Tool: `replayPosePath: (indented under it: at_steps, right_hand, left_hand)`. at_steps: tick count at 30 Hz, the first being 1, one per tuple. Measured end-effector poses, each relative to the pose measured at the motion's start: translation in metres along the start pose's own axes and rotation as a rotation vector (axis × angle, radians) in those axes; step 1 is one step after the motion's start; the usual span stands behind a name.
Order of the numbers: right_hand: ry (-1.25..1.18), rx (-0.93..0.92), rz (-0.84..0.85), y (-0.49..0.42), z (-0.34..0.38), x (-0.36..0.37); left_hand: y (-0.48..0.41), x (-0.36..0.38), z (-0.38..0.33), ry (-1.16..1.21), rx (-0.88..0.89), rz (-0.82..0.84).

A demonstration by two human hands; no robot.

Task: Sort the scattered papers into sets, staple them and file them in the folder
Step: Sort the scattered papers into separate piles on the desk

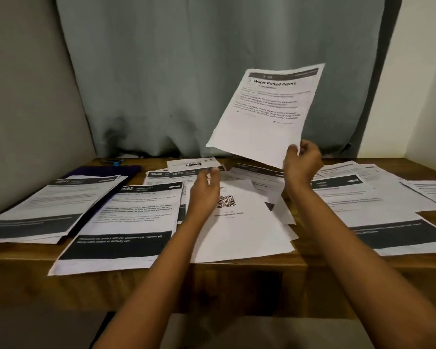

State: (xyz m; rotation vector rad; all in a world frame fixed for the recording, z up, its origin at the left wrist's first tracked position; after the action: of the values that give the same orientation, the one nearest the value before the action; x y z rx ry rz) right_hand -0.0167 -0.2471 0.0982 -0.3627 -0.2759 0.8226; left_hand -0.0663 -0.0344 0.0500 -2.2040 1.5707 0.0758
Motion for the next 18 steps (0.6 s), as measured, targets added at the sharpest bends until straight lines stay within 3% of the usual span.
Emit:
replayPosePath:
  at_steps: [6, 11, 18]
  right_hand:
    - [-0.012, 0.067, 0.243, 0.079, 0.010, 0.063]
    - [-0.027, 0.180, 0.436, 0.152, 0.018, 0.120]
    - [0.005, 0.265, 0.674, 0.245, 0.037, 0.183]
  left_hand:
    - [0.009, -0.118, 0.011, -0.042, 0.099, -0.322]
    - [0.025, -0.188, 0.045, -0.269, 0.118, -0.371]
    - [0.047, -0.268, 0.096, -0.478, 0.002, -0.421]
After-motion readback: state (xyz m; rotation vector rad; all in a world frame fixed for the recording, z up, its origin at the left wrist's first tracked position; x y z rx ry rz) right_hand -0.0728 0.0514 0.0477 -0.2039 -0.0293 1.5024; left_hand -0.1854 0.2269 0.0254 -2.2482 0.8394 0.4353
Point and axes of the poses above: each hand's wrist, its own y-axis away from the middle knuckle, its own x-axis out of the palm, z = x × y, the point moved 4 cm from there along -y, towards the middle knuckle, and after that the axes turned 1 degree about y, right-handed, at the moved point
